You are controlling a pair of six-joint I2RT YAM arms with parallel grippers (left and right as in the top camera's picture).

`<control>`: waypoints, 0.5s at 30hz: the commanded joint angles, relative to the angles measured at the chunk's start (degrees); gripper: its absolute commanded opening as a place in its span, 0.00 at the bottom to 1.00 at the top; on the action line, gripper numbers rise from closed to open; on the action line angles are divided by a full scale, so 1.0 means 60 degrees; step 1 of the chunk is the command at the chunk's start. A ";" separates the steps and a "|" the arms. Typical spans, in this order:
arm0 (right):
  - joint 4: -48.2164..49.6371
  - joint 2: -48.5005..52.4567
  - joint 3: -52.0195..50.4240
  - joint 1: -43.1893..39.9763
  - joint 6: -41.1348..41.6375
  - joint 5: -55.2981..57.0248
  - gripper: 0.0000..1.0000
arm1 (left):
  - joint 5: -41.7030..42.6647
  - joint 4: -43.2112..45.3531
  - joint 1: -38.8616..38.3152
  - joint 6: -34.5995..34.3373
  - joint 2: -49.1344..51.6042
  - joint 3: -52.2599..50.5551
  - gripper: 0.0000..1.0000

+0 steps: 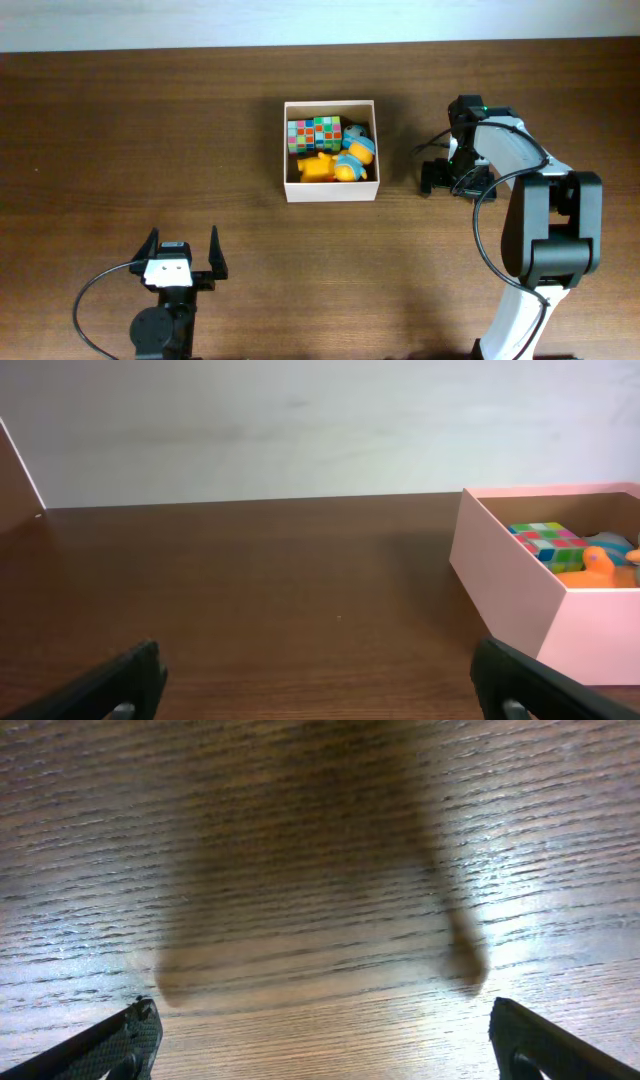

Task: Pack container

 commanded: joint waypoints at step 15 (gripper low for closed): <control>0.0557 -0.5621 0.0011 0.1537 -0.0058 0.0270 0.99 | -0.0033 -0.0004 -0.0040 0.0178 -0.0098 -0.0073 0.99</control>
